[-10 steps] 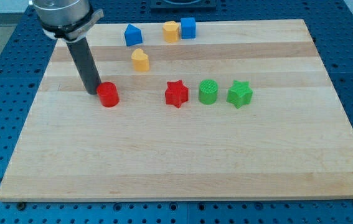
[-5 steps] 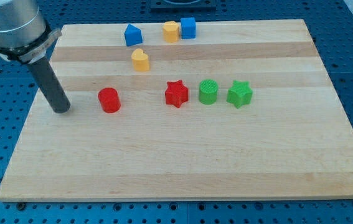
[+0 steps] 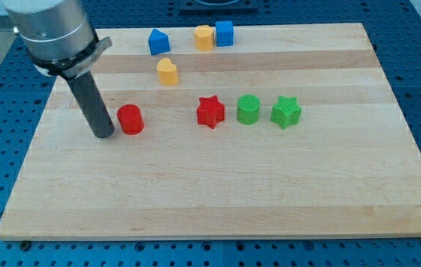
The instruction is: Push the red circle to the left of red star
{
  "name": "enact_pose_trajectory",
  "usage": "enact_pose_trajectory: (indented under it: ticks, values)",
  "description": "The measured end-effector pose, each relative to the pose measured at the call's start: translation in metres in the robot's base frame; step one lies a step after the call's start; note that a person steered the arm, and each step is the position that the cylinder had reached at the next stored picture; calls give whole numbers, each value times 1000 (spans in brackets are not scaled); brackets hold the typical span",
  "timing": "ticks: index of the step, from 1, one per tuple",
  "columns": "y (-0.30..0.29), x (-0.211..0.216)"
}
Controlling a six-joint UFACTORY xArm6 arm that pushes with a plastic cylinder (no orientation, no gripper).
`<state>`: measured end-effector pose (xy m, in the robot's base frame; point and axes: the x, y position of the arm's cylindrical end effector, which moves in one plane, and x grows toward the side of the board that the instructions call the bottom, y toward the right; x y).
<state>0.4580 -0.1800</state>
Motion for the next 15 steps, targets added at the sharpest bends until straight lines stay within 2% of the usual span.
enact_pose_trajectory:
  ticks: [4,6,9,13,15]
  values:
    - [12,-11]
    - [41,-11]
    - [16,-16]
    - [72,-18]
    - [53,-18]
